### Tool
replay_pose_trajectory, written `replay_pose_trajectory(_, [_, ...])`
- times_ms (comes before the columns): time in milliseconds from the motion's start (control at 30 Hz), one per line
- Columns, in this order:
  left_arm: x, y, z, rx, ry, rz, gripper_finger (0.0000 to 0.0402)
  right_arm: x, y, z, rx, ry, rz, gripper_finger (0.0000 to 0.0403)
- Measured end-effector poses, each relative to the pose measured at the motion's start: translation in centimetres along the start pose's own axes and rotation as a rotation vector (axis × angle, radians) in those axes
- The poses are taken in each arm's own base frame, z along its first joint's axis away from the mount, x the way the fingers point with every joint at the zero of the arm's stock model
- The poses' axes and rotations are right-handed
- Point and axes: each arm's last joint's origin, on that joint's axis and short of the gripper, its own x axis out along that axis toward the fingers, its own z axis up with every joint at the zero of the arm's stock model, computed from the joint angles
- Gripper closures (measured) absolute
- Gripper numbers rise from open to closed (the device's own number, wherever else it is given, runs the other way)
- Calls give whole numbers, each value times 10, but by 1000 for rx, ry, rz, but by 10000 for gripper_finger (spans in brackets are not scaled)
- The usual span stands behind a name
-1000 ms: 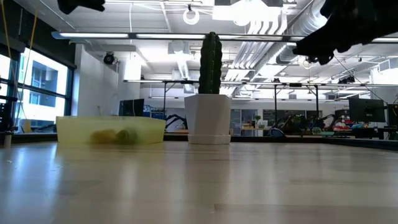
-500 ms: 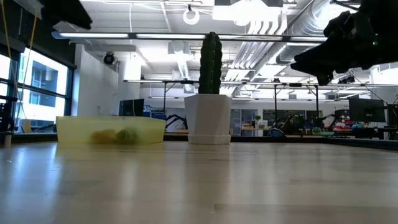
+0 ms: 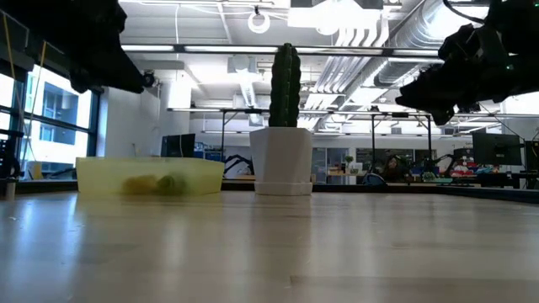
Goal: Roll microfiber towels into tight, uniform cylinder then place into a basket
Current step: Return to Home Position
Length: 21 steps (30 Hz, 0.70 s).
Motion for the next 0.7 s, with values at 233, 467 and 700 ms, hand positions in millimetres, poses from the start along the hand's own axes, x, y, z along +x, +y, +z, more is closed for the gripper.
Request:
replay_pose_trajectory(233, [18,-5,-14,-14,-154,-118,302,0,-2,-9,-3,89,-14,269])
replay_pose_trajectory(467, [22,-7,-15,11,-282,-182,302,-1,-2,-10,-3,105,-12,269])
replay_pose_trajectory(700, [26,-5,-19,21,-387,-176,302,-1,-2,-11,-3,112,-9,269])
